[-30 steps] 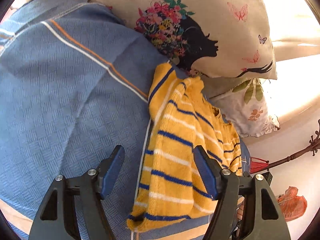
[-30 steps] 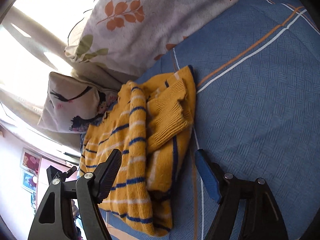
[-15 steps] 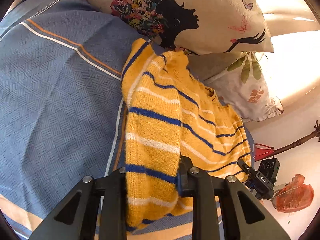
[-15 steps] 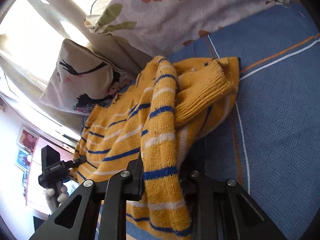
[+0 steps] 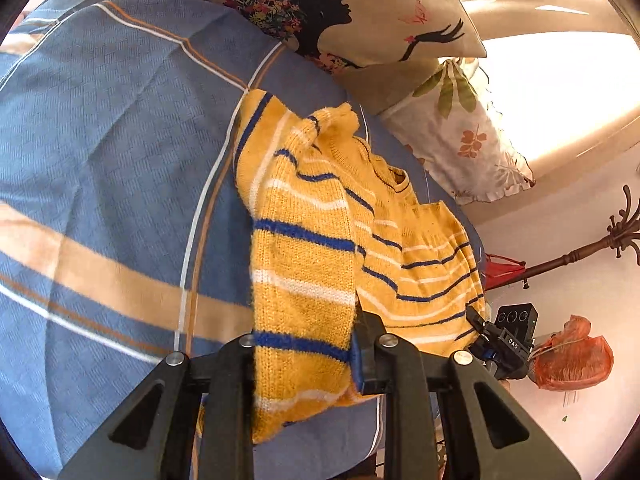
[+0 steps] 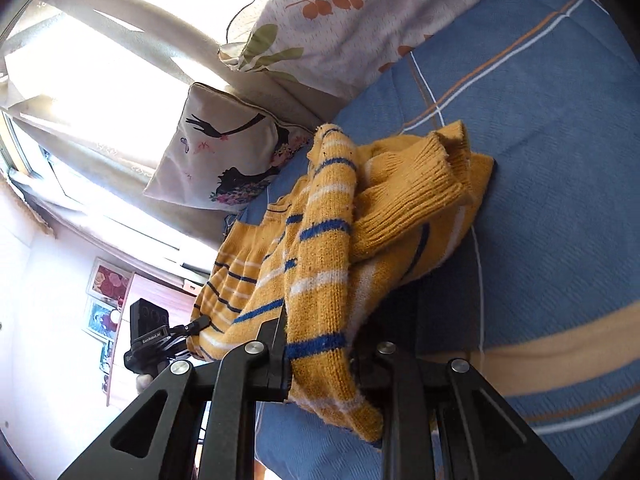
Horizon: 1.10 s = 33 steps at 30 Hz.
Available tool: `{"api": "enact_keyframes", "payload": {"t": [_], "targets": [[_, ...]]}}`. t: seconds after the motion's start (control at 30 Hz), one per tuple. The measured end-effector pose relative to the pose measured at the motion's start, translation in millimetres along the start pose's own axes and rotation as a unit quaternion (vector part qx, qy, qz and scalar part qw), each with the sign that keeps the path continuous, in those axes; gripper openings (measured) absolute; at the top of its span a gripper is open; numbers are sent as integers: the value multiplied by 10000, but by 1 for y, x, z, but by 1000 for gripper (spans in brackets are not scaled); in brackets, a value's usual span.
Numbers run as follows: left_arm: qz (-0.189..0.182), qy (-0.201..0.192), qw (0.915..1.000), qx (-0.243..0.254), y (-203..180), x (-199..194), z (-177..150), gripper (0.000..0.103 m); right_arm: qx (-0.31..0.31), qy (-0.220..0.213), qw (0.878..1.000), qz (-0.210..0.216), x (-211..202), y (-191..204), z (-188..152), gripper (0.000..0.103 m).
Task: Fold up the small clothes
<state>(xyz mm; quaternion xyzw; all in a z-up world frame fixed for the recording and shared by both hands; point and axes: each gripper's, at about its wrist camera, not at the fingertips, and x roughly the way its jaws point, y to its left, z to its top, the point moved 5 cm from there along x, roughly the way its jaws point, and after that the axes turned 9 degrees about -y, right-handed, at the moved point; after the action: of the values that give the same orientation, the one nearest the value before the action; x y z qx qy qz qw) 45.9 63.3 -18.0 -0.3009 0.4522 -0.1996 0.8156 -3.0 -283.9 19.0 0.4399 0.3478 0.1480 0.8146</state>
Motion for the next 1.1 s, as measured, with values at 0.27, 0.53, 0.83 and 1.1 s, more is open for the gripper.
{"api": "enact_keyframes", "payload": {"t": [0.27, 0.53, 0.83, 1.1], "targets": [[224, -323, 9990, -210, 34, -26, -20, 29, -385, -715, 9925, -911, -53, 0, -6, 61], [419, -1085, 9920, 482, 15, -67, -23, 50, -1007, -979, 9895, -328, -34, 71, 28, 70], [501, -946, 9940, 213, 38, -50, -36, 50, -710, -434, 9831, -1633, 89, 9, 76, 66], [241, -706, 9968, 279, 41, -26, -40, 59, -1693, -790, 9709, -1496, 80, 101, 49, 72]]}}
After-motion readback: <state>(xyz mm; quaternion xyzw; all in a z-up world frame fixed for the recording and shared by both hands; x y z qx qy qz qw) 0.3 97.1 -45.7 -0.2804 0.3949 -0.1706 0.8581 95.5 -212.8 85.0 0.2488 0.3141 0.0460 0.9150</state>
